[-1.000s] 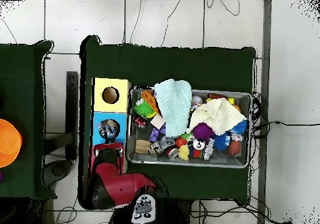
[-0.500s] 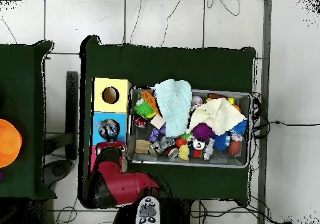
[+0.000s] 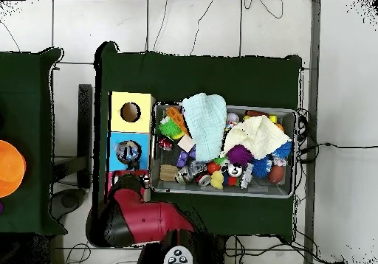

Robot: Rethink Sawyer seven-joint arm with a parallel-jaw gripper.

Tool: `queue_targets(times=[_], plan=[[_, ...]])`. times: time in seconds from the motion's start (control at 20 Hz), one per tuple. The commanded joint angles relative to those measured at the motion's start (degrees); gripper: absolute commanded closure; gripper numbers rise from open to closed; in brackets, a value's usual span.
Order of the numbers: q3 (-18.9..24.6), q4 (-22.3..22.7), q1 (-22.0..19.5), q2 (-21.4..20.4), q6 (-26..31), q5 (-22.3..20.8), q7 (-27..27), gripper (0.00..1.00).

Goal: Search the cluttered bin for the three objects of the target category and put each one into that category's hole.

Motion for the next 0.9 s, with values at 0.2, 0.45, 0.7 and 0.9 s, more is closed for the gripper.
queue_targets(times=[0.2, 0.45, 0.7, 0.9], plan=[[4.22, 0.96, -1.65, -6.03, 10.87, 3.32, 10.38, 1.0], [4.17, 1.17, -1.11, -7.02, 12.26, 3.96, 10.43, 1.0], [4.55, -0.02, -0.96, -7.56, 12.71, 4.28, 9.64, 1.0], [5.15, 0.55, -1.3, -5.31, 7.77, 3.22, 10.34, 1.0]])
